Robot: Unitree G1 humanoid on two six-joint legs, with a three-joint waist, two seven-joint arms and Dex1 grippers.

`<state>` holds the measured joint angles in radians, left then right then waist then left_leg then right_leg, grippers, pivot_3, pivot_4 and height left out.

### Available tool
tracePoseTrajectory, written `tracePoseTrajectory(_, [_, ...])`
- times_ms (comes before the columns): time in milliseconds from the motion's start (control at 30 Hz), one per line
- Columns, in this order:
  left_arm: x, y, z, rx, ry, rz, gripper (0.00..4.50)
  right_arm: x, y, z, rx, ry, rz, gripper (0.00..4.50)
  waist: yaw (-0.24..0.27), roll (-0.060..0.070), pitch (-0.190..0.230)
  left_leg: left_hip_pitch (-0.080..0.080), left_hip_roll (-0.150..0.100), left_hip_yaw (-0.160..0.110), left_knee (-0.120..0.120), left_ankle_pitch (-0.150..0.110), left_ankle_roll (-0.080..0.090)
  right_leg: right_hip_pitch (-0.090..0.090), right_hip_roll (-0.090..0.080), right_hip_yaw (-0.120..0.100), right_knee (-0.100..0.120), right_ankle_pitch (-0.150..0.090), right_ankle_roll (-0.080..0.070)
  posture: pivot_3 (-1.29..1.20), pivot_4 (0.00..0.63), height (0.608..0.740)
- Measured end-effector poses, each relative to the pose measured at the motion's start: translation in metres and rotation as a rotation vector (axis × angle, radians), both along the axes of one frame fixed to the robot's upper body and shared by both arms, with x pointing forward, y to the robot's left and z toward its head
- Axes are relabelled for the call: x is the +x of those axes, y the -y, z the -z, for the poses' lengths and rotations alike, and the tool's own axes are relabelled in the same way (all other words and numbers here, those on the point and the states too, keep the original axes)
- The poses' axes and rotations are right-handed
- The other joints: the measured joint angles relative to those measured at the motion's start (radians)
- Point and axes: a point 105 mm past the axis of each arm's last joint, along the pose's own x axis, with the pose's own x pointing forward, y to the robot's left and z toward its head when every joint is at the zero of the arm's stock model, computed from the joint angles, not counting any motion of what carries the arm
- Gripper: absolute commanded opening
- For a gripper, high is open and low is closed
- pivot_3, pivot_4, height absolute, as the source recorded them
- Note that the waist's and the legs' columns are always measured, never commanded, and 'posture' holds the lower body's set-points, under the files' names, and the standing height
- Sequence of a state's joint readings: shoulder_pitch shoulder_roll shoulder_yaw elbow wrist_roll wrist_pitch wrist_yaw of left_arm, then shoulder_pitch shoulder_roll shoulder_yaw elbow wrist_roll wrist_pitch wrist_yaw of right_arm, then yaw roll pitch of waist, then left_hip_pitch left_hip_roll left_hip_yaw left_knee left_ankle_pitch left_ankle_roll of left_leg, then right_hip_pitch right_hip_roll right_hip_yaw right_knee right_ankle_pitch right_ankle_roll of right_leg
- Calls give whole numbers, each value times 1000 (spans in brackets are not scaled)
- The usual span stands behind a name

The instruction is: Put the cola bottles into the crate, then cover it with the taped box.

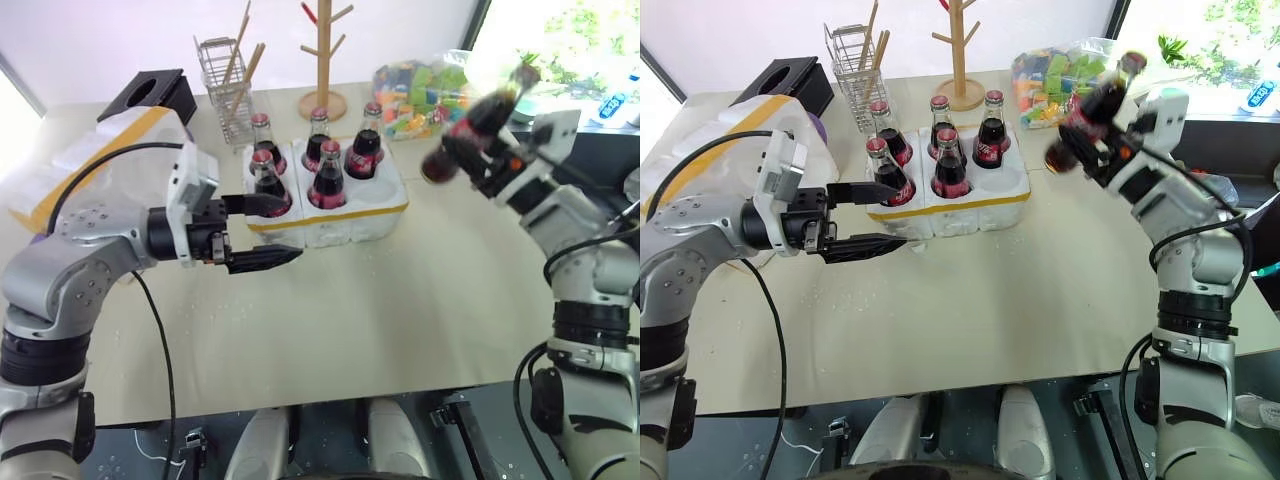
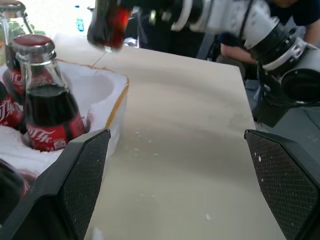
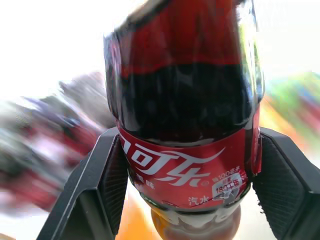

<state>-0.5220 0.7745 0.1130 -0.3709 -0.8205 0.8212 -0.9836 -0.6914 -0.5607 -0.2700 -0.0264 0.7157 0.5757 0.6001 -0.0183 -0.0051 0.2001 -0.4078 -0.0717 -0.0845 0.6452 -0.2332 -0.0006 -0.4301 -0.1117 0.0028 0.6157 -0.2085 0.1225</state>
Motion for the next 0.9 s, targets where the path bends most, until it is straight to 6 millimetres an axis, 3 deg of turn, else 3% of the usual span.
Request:
tracePoseTrajectory(100, [1,0,0,-1,5,-6,4500,-5,-27,1,-13,-21,-106,2818,4,-1,0,0,-1,0,2,0,0,2,-1,0,-1,0,0,0,150,740])
tracePoseTrajectory(267, [2,-1,-2,-4,19,-11,4500,6,-54,34,-81,-143,-135,2818,7,-1,0,-1,-2,1,4,0,-1,2,-2,1,-2,0,0,0,150,740])
tracePoseTrajectory(333, [2,-1,-2,-5,21,-10,4500,17,-53,49,-110,-180,-74,2818,7,-1,0,-1,-2,1,3,0,-1,1,-2,1,-1,0,0,0,150,740])
tracePoseTrajectory(433, [2,-1,-1,-6,18,-11,4500,27,-50,52,-151,-170,-2,2818,5,-2,-1,0,-2,1,2,0,-1,1,-1,0,-1,0,0,0,150,740])
tracePoseTrajectory(567, [1,-4,3,-2,8,-16,4500,34,-47,93,-268,-272,32,2818,4,-2,0,-1,-2,1,2,0,-1,1,-1,0,-1,0,0,0,150,740])
tracePoseTrajectory(667, [1,-7,5,1,10,-25,4500,34,-49,93,-311,-247,28,2818,4,-3,-1,0,-1,1,2,0,-1,1,-1,0,-1,0,0,0,150,740])
tracePoseTrajectory(767, [1,-13,3,10,25,-47,4500,33,-49,95,-331,-251,21,4286,5,-3,-1,0,-1,1,2,0,-1,1,-1,0,-1,0,0,0,150,740])
tracePoseTrajectory(900, [2,-25,6,44,16,-88,4500,29,-52,92,-351,-258,-3,4435,4,-3,-1,0,-1,1,2,0,-1,2,-1,0,-1,0,0,0,150,740])
